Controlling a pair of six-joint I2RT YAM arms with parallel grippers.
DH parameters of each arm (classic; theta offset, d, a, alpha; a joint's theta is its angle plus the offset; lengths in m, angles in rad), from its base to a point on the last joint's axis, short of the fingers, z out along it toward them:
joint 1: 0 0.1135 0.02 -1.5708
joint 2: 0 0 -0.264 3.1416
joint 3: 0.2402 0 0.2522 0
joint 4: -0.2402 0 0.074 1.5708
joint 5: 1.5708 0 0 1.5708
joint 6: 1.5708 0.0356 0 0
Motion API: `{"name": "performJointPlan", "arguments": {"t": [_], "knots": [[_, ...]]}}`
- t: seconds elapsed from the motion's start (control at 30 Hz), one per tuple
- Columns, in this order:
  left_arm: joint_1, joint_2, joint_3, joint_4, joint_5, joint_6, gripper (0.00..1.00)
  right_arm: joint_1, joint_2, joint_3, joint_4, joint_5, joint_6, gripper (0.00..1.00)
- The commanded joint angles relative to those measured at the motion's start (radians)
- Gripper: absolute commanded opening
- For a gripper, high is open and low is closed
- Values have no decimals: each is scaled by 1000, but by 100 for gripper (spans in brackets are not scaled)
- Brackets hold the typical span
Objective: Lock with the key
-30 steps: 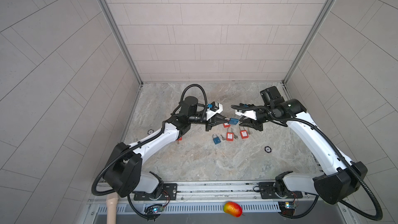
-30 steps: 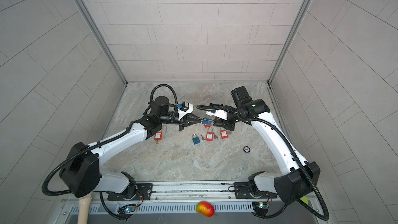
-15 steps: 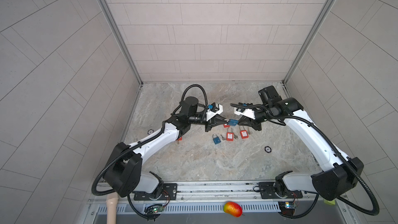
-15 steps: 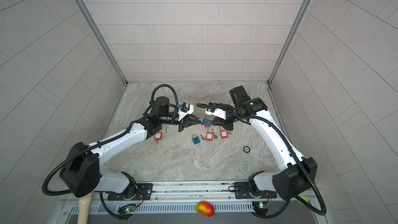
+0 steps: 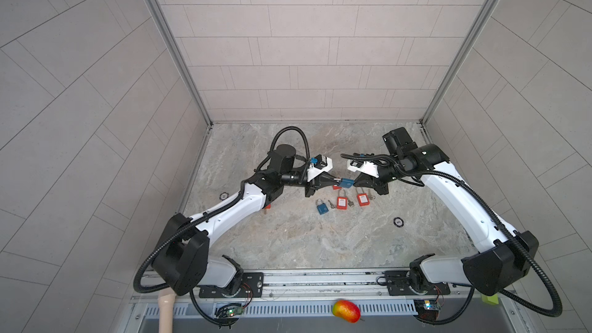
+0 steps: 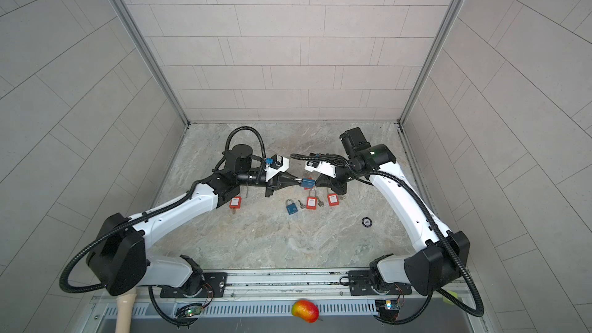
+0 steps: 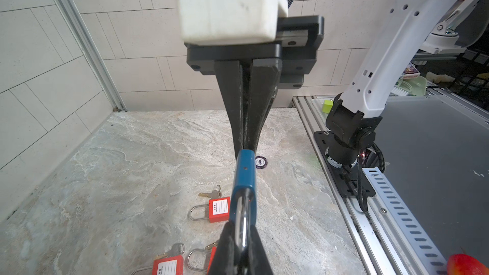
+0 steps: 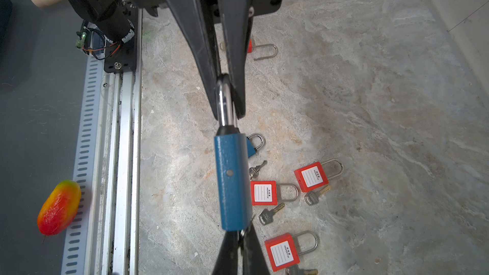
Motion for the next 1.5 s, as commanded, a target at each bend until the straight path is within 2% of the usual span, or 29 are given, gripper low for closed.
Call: {"name": "performJointPlan", "arguments": {"t": [0.0,0.3,0.5,0.6,0.7,0.83,0.93,1.03,1.27,1.37,1.47], "knots": [[11,-45,44,26,9,40,0,-6,4,6,-66,63,-23,0],[36,-43,54,-43,15,45,0,-18,-21,-32,-32,138,-21,0],[38,-51,32,-7,14,45,0,-20,-20,-37,-25,128,-8,0],[41,-49,47,-45,17,59,0,-23,-19,-40,-19,163,23,0],[54,-40,77,-141,20,95,0,-30,-20,-49,-6,211,86,0],[84,-13,149,-374,3,207,0,-37,-48,-96,52,253,150,0],[100,25,224,-609,-42,327,0,-37,-78,-135,98,249,186,0],[111,73,285,-766,-112,401,0,-37,-106,-172,135,243,206,0],[125,252,439,-1042,-260,539,0,-38,-169,-234,177,277,313,0],[125,333,500,-1122,-287,581,0,-38,-195,-259,191,274,327,0],[124,395,531,-1121,-316,579,0,-37,-221,-284,215,254,343,0]]}}
